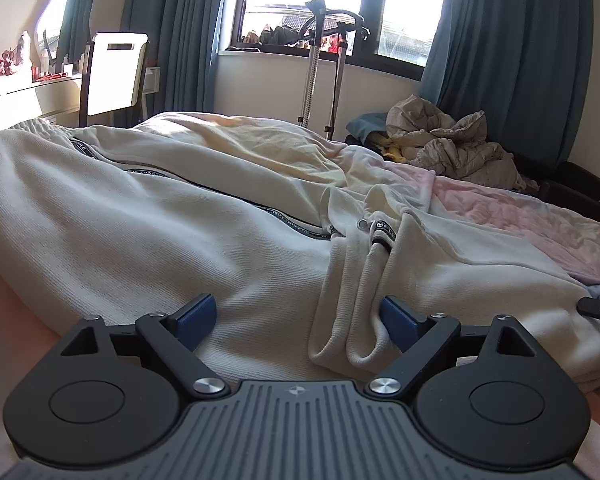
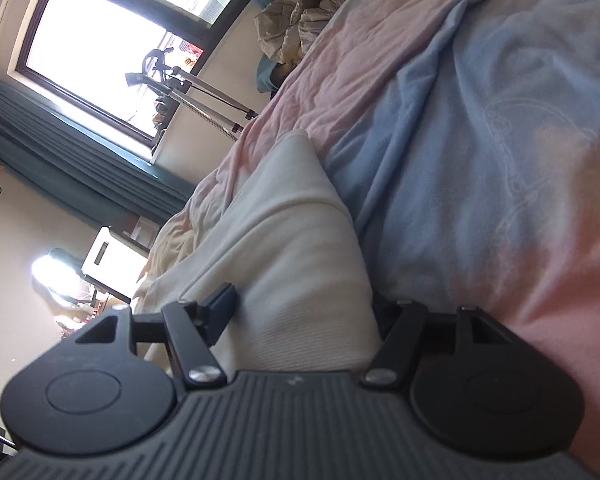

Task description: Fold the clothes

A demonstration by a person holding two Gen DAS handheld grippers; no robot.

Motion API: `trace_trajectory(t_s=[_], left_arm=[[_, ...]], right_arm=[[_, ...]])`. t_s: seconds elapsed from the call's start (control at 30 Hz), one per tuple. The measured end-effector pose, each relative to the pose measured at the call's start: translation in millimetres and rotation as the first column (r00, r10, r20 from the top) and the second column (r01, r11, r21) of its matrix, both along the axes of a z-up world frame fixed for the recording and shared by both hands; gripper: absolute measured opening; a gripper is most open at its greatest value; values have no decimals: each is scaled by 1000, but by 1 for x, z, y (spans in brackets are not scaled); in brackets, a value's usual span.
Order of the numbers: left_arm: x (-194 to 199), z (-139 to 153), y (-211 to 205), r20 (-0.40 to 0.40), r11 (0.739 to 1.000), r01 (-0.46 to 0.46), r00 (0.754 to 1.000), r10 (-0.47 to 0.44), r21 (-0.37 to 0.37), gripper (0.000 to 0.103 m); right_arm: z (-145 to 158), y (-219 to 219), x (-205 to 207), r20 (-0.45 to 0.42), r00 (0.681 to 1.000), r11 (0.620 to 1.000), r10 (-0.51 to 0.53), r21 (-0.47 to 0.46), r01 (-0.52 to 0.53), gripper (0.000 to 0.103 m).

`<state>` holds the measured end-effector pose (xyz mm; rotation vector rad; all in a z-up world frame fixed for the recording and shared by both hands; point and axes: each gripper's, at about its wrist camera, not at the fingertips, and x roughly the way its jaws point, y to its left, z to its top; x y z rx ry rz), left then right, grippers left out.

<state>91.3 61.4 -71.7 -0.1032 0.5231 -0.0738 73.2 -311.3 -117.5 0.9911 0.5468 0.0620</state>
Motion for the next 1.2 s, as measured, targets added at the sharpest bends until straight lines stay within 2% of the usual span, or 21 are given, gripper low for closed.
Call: trace_trajectory(t_s=[0.13,0.2,0.3,0.33,0.37,0.47,0.57,0.6,0.83,0.97,1.07,1.2], left_arm=[[0,0,0,-1,1000,-4,1000,4,-3,91],[0,0,-1,-1,1000,-5,1000,5,-2,91],[0,1,-3,-3,1000,-4,1000,4,8,92],[0,1,-4,-4,1000,-3,1000,3,17,92],[0,2,-4,-2,1000,-3,1000,3,19,92],[-2,4,-2,5,1000,-4,1000,4,12,92],[-5,5,-4,11,1000,3,1000,-3,15,92],[-7,5,-5,15,1000,7,1000,-7,24,92],[-21,13,-22,41,993,19,999,-24,121,92],[-32,33,-29,86,992,26,996,-37,126,91],[-39,51,-34,137,993,26,990,-41,112,91],[-24,72,-50,175,996,-72,983,62,51,91]], right_arm=[[23,5,-8,179,984,1000,14,-22,-10,67],[27,6,-7,226,974,1000,18,2,-19,67],[27,9,0,178,984,1000,15,-3,-15,67],[26,10,2,162,987,1000,14,-5,-13,64],[26,11,5,146,989,1000,13,-7,-12,55],[26,14,12,97,995,1000,9,-13,-8,46],[27,18,18,52,999,1000,3,-25,-2,23],[32,22,17,52,999,998,-7,-58,10,21],[57,29,11,88,996,982,-25,-185,41,18],[67,22,5,117,993,983,-28,-176,49,17],[76,6,-2,136,988,987,-67,-137,86,17],[90,-21,-16,154,979,988,-132,-61,143,17]])
